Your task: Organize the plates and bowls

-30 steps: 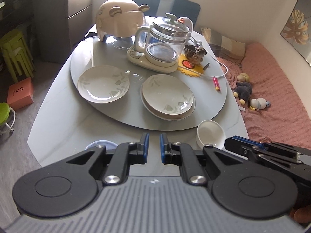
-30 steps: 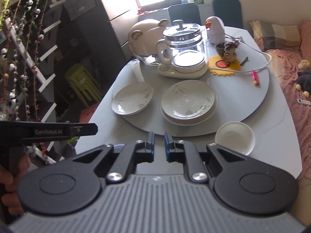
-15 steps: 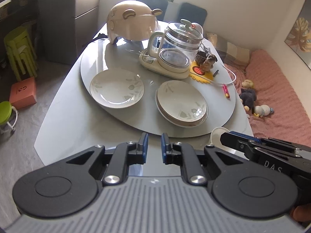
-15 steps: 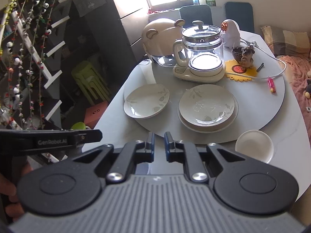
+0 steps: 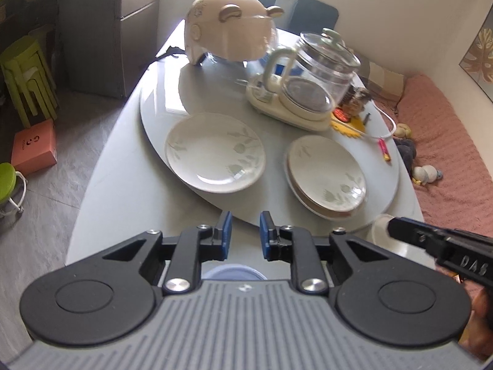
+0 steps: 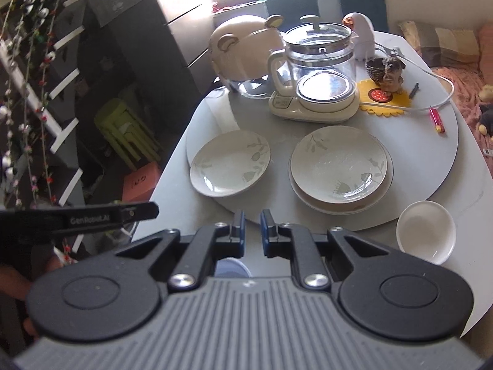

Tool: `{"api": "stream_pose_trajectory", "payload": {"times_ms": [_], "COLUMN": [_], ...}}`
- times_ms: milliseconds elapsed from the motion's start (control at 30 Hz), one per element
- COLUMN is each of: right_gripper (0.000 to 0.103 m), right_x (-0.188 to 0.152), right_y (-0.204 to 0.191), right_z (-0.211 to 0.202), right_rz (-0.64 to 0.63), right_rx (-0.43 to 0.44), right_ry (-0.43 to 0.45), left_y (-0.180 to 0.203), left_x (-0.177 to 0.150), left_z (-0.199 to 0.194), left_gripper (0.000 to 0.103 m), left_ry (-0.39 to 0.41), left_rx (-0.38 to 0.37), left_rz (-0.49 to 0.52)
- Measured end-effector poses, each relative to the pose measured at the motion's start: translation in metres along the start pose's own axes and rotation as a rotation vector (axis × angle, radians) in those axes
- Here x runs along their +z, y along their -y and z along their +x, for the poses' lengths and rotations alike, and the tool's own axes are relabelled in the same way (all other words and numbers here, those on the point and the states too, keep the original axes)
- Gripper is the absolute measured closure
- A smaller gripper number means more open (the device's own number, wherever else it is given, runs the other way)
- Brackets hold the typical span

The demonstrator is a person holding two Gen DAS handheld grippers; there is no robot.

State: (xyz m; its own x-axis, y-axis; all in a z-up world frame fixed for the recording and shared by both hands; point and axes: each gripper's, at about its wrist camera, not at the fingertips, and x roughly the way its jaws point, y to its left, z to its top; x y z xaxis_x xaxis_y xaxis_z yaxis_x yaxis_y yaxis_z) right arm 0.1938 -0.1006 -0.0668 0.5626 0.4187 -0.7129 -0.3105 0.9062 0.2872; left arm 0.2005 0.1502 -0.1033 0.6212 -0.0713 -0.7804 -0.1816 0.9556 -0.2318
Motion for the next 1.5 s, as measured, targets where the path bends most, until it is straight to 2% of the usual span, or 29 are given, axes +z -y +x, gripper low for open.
{"api": "stream_pose_trajectory", "payload": {"times_ms": [67,433,600,800,867,933,967,1500], "right_gripper": [0.088,0.088,0.088,0.088,0.081,0.062,0.061,0.061], "right_x": [0.005,0.035,0.045,0.052,0.052,0.051,0.051,0.052], "right_y": [-0.001,-0.022,-0.025,-0.027,-0.026,-0.025,-0.024,-0.007], "right_z": [0.011,0.079,0.113,0.149,0.161,0.171,0.177,0.248], "right_rz": [0.019,0.054,0.08,0.124,0.144,0.168,0.179,0.276], "right_rx": [-0.015,-0.044,-0.069,-0.103,-0.125,-0.124,-0.121,-0.163], "right_ry": [-0.008,-0.088,-0.118,-0.14,-0.155,-0.165,-0.17,-0.259], "left_y": [-0.011,-0.071,-0.094,-0.117,-0.123,-0.128,-0.131,-0.149], "left_x": [0.006,0.052,0.071,0.085,0.089,0.093,0.094,0.125], "left_z": [0.005,0.058,0.091,0.14,0.156,0.171,0.179,0.265], "left_gripper": [0.071,0.066,0.065,0.059,0.059,0.059,0.059,0.059], "left_ry": [0.004,-0.034,-0.075,-0.15,-0.174,-0.195,-0.203,-0.266], "left_rx": [0.006,-0.012,-0.016,-0.04,-0.048,-0.056,-0.062,-0.146], "left_rz": [0.003,-0.051,-0.05,-0.072,-0.077,-0.077,-0.075,-0.013]}}
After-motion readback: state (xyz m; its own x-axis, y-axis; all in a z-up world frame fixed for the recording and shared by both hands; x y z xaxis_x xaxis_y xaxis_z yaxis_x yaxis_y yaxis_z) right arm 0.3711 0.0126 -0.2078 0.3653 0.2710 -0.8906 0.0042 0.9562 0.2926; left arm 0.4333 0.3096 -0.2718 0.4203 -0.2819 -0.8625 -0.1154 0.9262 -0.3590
